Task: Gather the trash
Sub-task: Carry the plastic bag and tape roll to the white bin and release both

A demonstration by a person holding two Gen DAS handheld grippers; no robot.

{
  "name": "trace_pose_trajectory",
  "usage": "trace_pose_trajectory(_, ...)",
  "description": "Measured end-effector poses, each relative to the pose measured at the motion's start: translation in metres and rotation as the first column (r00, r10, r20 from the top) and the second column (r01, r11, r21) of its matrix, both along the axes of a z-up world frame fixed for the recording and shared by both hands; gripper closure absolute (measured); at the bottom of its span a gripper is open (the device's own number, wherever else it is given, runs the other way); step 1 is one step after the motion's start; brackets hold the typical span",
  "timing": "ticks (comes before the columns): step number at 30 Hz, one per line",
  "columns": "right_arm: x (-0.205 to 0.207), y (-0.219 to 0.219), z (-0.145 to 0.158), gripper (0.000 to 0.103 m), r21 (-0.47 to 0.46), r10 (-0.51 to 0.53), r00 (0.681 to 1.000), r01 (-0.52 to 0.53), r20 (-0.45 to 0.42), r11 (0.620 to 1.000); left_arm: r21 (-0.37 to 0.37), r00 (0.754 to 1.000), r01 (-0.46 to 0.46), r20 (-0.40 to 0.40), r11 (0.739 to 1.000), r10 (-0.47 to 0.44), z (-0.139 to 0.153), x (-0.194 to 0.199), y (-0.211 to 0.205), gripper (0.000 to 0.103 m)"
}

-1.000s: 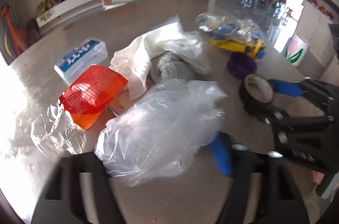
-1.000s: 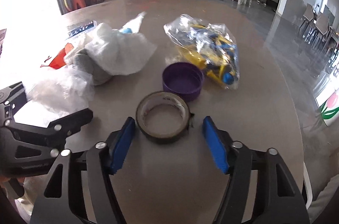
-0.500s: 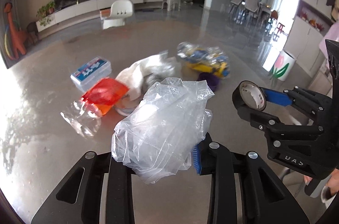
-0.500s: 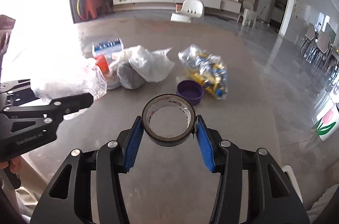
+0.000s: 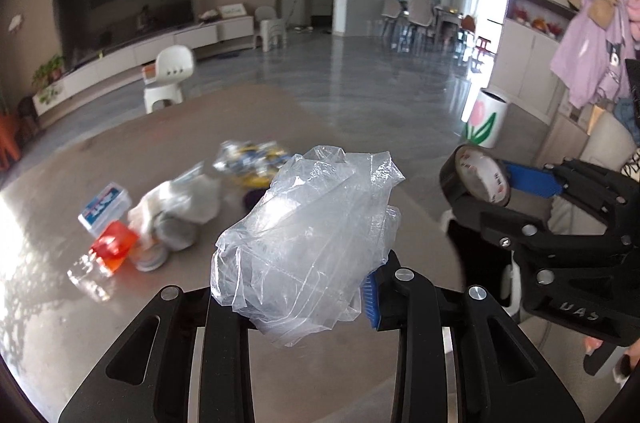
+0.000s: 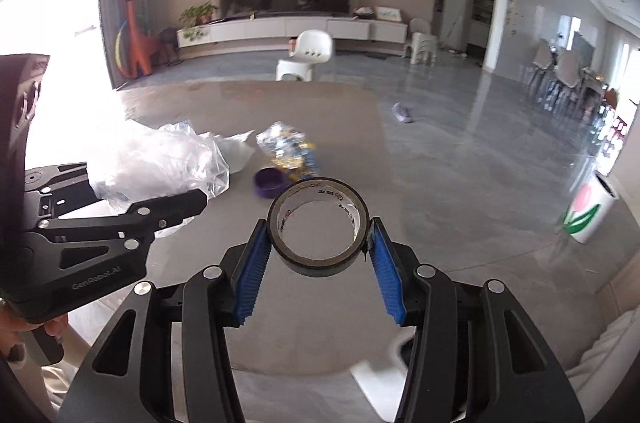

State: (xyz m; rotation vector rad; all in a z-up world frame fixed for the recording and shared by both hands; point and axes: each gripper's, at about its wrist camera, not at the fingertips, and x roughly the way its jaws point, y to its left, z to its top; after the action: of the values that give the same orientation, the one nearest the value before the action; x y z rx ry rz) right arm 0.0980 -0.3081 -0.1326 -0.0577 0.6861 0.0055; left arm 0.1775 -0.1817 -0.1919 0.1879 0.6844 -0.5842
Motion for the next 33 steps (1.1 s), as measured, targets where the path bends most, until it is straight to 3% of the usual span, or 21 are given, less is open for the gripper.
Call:
trace_pose_trajectory(11, -0.042, -0.071, 0.002, 0.052, -0.030, -0.153, 0.988, 0.153, 0.019, 0.988, 0.007, 0.986, 0.167, -0.014, 0.986, -0.167, -0.002, -0.038, -0.104, 0.073)
trace_pose_trajectory(21, -0.056, -0.136, -0.040, 0.052, -0.022, -0.246, 0.968, 0.245, -0.056, 0.969, 0.072, 0.957, 0.285, -0.082, 0.956, -0.279, -0.045, -0.059, -0.188, 0.073)
trace_pose_trajectory(29, -0.050, -0.176, -0.089, 0.052, 0.007, -0.288, 0.947, 0.292, -0.145, 0.956, 0.121, 0.940, 0.327, -0.147, 0.937, -0.309, -0.082, -0.053, -0.234, 0.073)
trace_pose_trajectory(30, -0.048, -0.180, -0.093, 0.052, 0.007, -0.291, 0.944, 0.296, -0.158, 0.955, 0.129, 0.935, 0.335, -0.167, 0.933, -0.312, -0.088, -0.050, -0.239, 0.071)
trace_pose_trajectory(32, -0.047, -0.189, -0.105, 0.052, 0.022, -0.296, 0.938, 0.305, -0.180, 0.952, 0.159, 0.927, 0.341, -0.218, 0.927, -0.304, -0.101, -0.043, -0.248, 0.055)
trace_pose_trajectory(33, -0.046, -0.195, -0.112, 0.051, 0.038, -0.286, 0.938, 0.298, -0.197, 0.954, 0.217, 0.935, 0.310, -0.247, 0.926, -0.255, -0.110, -0.037, -0.253, 0.033)
